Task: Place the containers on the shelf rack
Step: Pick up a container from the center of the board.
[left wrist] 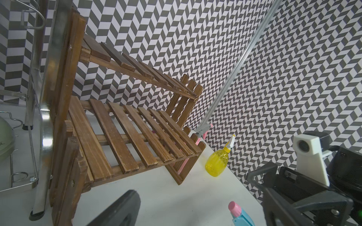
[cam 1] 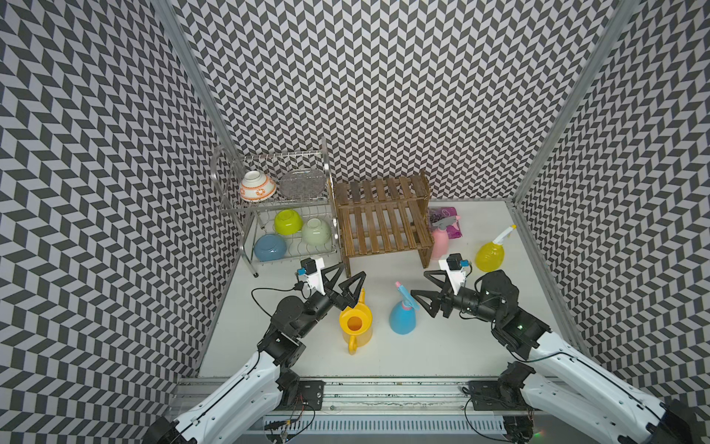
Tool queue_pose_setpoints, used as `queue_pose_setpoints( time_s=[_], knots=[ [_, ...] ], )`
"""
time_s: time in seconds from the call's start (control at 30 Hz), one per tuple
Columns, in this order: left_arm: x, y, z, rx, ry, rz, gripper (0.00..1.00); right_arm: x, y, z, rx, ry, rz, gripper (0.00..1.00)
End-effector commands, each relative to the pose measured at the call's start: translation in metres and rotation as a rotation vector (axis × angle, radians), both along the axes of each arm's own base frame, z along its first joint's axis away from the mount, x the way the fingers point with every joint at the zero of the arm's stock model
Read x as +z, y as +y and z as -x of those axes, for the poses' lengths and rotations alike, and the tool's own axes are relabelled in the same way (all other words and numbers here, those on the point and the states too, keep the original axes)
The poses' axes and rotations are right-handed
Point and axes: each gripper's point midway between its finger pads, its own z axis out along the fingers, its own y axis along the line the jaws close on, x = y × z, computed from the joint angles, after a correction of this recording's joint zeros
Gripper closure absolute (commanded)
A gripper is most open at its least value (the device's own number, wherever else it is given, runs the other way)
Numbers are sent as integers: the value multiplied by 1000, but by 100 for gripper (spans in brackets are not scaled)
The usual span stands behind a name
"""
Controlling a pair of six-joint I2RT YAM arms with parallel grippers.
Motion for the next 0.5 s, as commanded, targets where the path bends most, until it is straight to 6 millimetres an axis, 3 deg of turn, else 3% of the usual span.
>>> queue_pose_setpoints(
  time_s=[0.0, 0.17, 0.47],
  knots=[
    [13, 0, 4, -11, -53, 29, 0, 0, 13, -7, -16, -34, 41, 14],
    [12, -3, 8, -37, -68, 29, 0, -19, 25, -15, -12, 3, 100, 26],
    [13, -8, 12, -72, -85, 29, 0, -17, 29, -9, 26, -7, 90, 49]
  ],
)
